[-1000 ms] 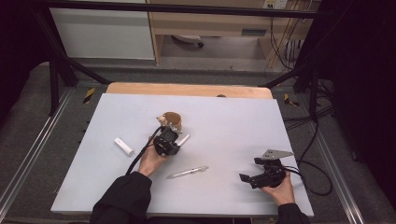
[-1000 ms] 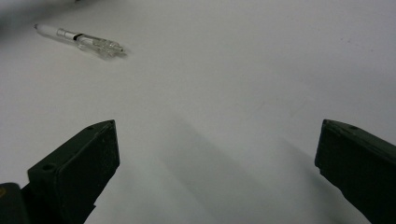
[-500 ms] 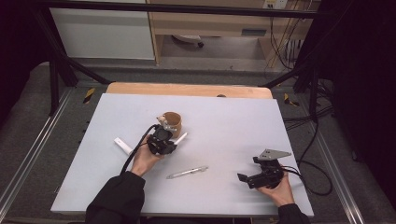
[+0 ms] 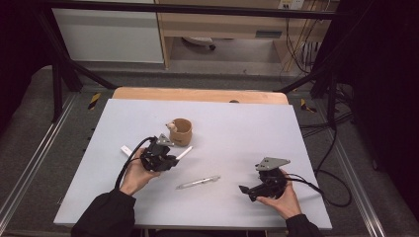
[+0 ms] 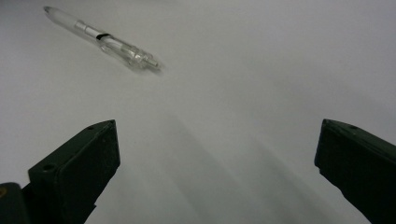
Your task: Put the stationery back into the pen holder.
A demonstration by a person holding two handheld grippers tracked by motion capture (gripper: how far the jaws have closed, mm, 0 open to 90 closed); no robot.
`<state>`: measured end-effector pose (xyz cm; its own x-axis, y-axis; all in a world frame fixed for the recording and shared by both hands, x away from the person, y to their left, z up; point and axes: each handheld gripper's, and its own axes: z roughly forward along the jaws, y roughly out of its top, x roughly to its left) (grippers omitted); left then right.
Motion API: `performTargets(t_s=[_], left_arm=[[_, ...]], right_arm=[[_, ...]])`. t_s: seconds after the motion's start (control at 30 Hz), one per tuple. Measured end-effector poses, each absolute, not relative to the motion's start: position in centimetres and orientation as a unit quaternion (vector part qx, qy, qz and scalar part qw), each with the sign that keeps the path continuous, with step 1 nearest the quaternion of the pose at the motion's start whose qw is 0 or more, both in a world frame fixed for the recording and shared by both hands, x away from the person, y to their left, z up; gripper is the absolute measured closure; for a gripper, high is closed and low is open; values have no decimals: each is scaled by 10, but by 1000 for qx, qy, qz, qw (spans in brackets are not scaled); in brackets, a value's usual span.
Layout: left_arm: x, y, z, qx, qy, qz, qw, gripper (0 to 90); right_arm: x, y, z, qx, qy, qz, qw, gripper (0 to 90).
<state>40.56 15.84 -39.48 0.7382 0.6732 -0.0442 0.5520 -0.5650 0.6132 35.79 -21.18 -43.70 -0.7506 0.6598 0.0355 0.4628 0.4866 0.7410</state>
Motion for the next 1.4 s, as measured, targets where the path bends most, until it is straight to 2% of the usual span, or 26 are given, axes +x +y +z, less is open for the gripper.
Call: performTargets(t_s=[0.47,0.9,1.17,1.4], left_arm=[[391,162,-394,894,317,74,309,784],[381,147,-381,911,278,64,298,784],[378,133,-376,921,257,56,287,784],[376,119,-372,930,238,50,274,783]], right_arm=[[360,-160,-422,266,878,366,154,19],[360,-121,-407,191,903,335,188,33],[355,-107,-399,127,918,309,216,80],[352,-94,-396,55,927,279,245,168]])
